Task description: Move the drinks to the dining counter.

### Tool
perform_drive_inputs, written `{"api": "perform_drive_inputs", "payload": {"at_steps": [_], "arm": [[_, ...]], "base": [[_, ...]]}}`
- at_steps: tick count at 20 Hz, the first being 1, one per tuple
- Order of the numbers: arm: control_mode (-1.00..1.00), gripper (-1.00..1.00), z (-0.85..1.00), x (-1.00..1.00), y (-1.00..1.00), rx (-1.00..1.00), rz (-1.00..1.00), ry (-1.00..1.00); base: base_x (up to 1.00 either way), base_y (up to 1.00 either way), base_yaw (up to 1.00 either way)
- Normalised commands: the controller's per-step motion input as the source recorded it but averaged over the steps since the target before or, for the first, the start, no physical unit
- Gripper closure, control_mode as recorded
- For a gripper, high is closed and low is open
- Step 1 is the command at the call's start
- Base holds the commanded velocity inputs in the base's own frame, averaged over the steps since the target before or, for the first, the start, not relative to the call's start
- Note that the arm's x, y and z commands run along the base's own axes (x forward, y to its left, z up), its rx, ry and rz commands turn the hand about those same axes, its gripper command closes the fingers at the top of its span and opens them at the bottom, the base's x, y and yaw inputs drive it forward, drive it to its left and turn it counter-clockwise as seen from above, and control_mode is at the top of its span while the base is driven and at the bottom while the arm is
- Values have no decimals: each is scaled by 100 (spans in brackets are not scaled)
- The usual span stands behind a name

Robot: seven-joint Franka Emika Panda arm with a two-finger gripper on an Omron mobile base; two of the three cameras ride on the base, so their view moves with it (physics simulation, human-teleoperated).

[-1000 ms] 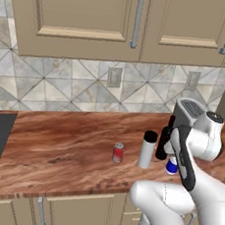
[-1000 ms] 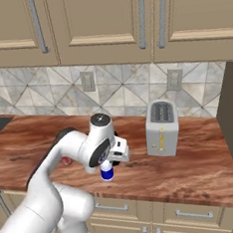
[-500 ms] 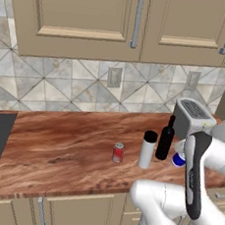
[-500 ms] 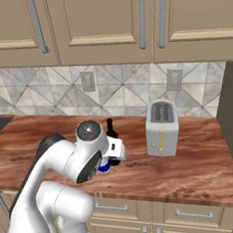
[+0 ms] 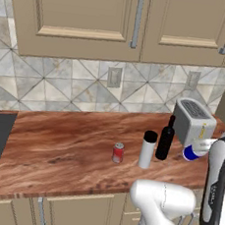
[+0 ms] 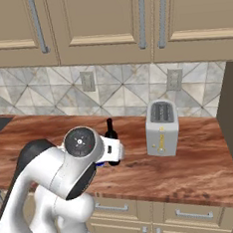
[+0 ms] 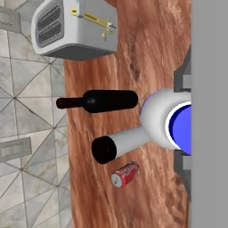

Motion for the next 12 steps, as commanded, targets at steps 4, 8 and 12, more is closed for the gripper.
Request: {"api": "perform_drive_inputs", "payload": {"at_steps": [4,8,12], "arm": [[-100,100,11,-48,19,0,3,-8],[-100,100,0,-34,13,0,5,-7],[-100,100,0,-12,1,0,1,-6]], "base": [[0,0,0],[0,0,0],[0,0,0]]}}
